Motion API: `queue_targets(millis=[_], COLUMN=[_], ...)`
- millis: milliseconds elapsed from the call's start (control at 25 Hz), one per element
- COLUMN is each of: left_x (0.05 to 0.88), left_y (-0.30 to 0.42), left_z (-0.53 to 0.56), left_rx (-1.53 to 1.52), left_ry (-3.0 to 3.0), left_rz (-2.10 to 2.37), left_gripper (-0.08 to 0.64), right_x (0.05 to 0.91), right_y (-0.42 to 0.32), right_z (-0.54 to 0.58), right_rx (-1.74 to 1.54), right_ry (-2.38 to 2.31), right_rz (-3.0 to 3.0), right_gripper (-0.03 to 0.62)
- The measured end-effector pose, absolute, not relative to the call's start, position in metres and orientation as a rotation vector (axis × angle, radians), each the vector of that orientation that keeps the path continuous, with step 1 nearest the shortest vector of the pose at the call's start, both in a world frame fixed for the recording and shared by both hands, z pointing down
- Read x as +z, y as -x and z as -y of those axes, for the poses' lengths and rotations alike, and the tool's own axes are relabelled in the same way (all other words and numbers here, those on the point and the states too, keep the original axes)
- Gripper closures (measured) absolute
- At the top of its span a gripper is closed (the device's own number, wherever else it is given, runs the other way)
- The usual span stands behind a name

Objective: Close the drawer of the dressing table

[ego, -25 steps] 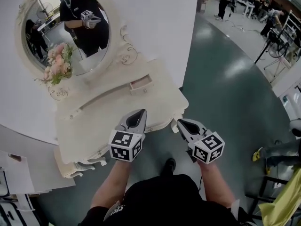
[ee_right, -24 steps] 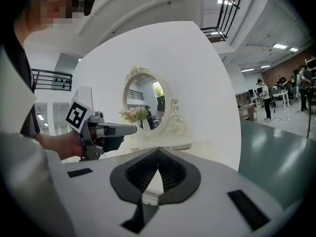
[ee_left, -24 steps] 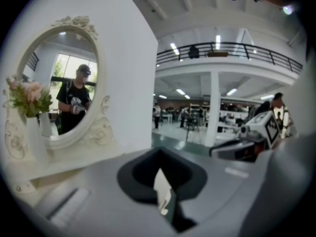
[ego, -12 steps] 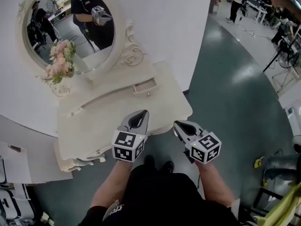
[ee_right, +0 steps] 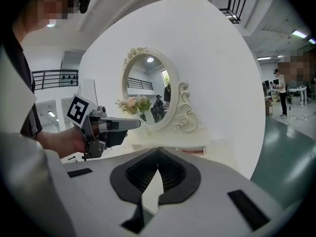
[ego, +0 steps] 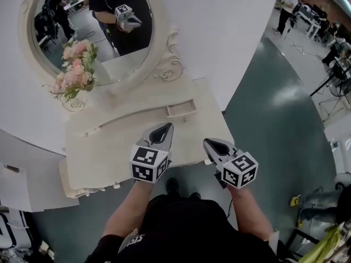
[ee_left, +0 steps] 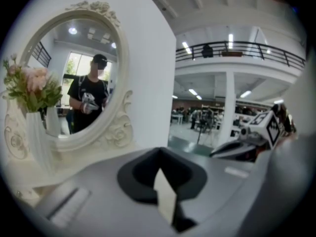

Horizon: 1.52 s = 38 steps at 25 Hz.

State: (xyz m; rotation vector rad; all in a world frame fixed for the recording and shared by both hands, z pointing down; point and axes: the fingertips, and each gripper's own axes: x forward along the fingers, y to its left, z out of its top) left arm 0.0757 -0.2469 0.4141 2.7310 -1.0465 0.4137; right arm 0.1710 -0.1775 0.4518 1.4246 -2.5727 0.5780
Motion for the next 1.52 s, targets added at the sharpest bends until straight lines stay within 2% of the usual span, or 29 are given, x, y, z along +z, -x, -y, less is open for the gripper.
queue_targets(millis=[360, 720, 1520], left_x=[0.427, 0.458, 0.542], left_y=[-0.047, -0.049, -0.032], left_z=[0.299, 0.327, 0.344], left_rx=[0.388, 0.402, 0.502], left_ry=[-2.722, -2.616, -2.358], left_rz=[0.975, 0.984, 1.1], left_gripper=[0.551, 0.551, 0.551], right_x=[0.468, 0.497, 0.599], right_y=[-0.146, -0.15, -0.144], right_z=[0.228, 0.261, 0.314], right_rx=[0.648, 0.737, 0.898], right_ry=[-1.466, -1.393, -1.228], right_rz=[2.481, 2.422, 2.329], right_gripper=[0.595, 0.569, 0.517])
